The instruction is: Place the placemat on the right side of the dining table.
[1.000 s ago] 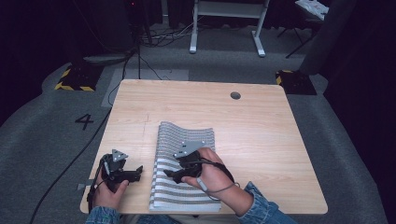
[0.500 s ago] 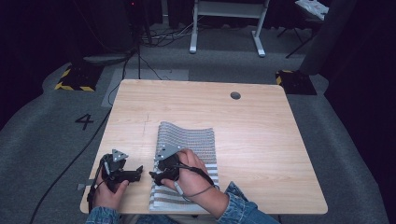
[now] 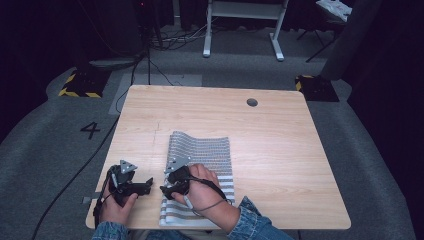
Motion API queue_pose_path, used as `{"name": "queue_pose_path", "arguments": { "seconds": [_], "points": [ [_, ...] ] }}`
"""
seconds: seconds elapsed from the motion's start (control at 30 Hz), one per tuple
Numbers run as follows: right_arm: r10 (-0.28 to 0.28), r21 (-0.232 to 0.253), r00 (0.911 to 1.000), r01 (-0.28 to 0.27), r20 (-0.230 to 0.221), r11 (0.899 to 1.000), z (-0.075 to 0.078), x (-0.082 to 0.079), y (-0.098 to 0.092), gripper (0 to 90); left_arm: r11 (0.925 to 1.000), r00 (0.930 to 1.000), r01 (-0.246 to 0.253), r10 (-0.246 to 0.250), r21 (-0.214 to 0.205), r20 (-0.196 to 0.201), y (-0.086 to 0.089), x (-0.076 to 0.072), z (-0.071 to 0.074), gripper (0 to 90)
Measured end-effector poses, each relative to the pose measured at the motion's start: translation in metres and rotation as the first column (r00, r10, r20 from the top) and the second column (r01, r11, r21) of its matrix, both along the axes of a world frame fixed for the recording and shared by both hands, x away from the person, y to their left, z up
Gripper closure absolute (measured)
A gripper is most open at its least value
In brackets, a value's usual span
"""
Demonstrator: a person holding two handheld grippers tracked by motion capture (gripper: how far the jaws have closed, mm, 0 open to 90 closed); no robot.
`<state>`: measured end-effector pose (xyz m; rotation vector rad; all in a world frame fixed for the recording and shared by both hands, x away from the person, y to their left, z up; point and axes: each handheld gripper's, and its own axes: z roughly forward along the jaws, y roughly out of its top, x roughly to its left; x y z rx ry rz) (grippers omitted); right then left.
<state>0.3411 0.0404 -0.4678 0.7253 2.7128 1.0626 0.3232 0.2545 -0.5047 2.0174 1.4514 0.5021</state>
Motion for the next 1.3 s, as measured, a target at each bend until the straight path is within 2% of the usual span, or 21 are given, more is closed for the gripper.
{"name": "queue_pose_path", "arguments": {
  "seconds": [0.03,0.07,0.1,0.13,0.17,0.2,0.27,0.43,0.57,0.67,0.7,0.73,0.83,0.87,0.97,1.03,1.2,1.23,1.27,1.3],
  "points": [
    [0.013,0.006,0.9999,-0.013,0.002,1.0,0.0,0.001,0.0,44.0,1.0,1.0,-0.001,0.001,0.001,0.001,0.0,0.0,0.0,0.1],
    [0.027,0.004,0.9995,-0.027,-0.019,1.0,0.001,0.001,-0.001,52.7,1.0,1.0,-0.001,0.001,-0.001,0.001,0.0,0.0,0.0,0.0],
    [0.03,0.01,0.9991,-0.03,-0.031,1.0,0.002,0.001,-0.001,54.3,1.0,1.0,-0.001,0.001,0.0,0.001,0.0,0.0,0.0,0.1],
    [0.041,-0.008,0.9986,-0.042,-0.032,0.999,0.004,0.001,-0.002,62.6,1.0,1.0,-0.001,0.001,0.0,0.001,0.0,0.0,0.0,0.1],
    [0.043,-0.005,0.9984,-0.043,-0.036,0.999,0.004,0.002,-0.002,66.6,1.0,1.0,-0.001,0.001,0.0,0.0,0.0,0.0,0.0,0.1],
    [0.043,-0.005,0.9984,-0.043,-0.036,0.999,0.004,0.002,-0.002,66.6,1.0,1.0,-0.001,0.001,0.0,0.0,0.0,0.0,0.0,0.0],
    [0.037,-0.024,0.9976,-0.039,-0.058,0.999,0.005,0.002,-0.002,76.2,1.0,1.0,-0.001,0.001,0.001,0.001,0.0,0.0,0.0,0.1],
    [0.043,-0.034,0.9968,-0.046,-0.067,0.998,0.006,0.003,-0.002,84.9,1.0,1.0,-0.001,0.001,0.001,0.001,0.0,0.0,0.0,0.1],
    [0.05,-0.027,0.9969,-0.052,-0.06,0.998,0.01,0.003,-0.005,87.5,1.0,1.0,-0.001,0.001,-0.002,0.0,0.0,0.0,0.0,0.1],
    [0.056,-0.027,0.9966,-0.057,-0.061,0.998,0.02,0.002,-0.009,88.0,1.0,1.0,0.001,-0.001,-0.001,0.0,0.0,0.0,0.0,0.1],
    [0.068,-0.013,0.9962,-0.068,-0.055,0.998,0.027,0.0,-0.013,88.3,1.0,1.0,0.0,0.0,-0.001,0.0,0.0,0.0,0.0,0.0],
    [0.068,-0.013,0.9962,-0.068,-0.055,0.998,0.027,0.0,-0.013,88.3,1.0,1.0,0.002,-0.002,0.0,-0.001,0.0,0.0,0.0,0.0],
    [0.074,0.017,0.9965,-0.074,-0.037,0.997,0.044,-0.002,-0.022,88.5,1.0,1.0,0.005,-0.005,-0.004,-0.004,0.0,0.001,0.0,0.0],
    [0.074,0.017,0.9965,-0.074,-0.037,0.997,0.044,-0.002,-0.022,88.5,1.0,1.0,0.005,-0.005,-0.004,-0.004,0.0,0.001,0.0,0.0],
    [0.069,0.042,0.9975,-0.068,-0.013,0.997,0.06,-0.004,-0.031,88.5,1.0,1.0,0.005,-0.005,-0.004,-0.003,0.0,0.001,0.0,0.0],
    [0.065,0.057,0.9978,-0.064,-0.014,0.996,0.064,-0.005,-0.033,88.5,1.0,1.0,0.003,-0.003,-0.003,-0.001,0.0,0.001,0.0,0.0],
    [0.044,0.102,0.9987,-0.047,0.025,0.994,0.088,-0.004,-0.053,88.6,1.0,1.0,0.003,-0.003,-0.003,0.001,0.0,0.001,0.0,0.0],
    [0.025,0.12,0.9989,-0.029,0.039,0.992,0.098,-0.003,-0.062,88.7,1.0,1.0,0.003,-0.003,-0.003,0.001,0.0,0.001,0.0,0.0],
    [0.025,0.12,0.9989,-0.029,0.039,0.992,0.098,-0.003,-0.062,88.7,1.0,1.0,0.003,-0.003,-0.001,0.003,0.0,0.001,0.0,0.0],
    [0.013,0.13,0.9982,-0.02,0.058,0.991,0.107,-0.001,-0.072,88.7,1.0,1.0,0.001,-0.001,-0.002,0.003,0.0,0.001,0.0,0.0]
  ]
}}
